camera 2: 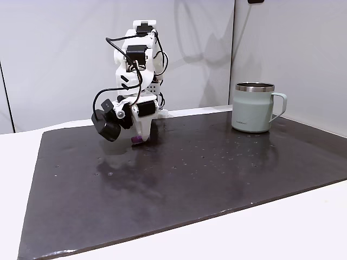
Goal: Grasp a pengrip and put it in the cup.
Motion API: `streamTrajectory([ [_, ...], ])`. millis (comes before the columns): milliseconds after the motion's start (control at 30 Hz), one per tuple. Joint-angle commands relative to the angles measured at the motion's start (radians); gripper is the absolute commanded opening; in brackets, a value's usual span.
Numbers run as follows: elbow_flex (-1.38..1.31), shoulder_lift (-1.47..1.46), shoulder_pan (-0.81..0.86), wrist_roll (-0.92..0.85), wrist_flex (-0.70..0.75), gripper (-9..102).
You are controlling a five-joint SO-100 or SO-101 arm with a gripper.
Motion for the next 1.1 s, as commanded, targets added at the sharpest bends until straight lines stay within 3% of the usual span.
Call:
streamTrajectory([
  [0,-0.13,0.084,0.008,0.021,0.086,0],
  [267,-0.202,0.344,-0.051,0.057,0.293,0],
  [833,-0.192,0.793,-0.08,0.058,0.304,0],
  [1067,-0.175,0.815,-0.209,0.14,0.304,0],
])
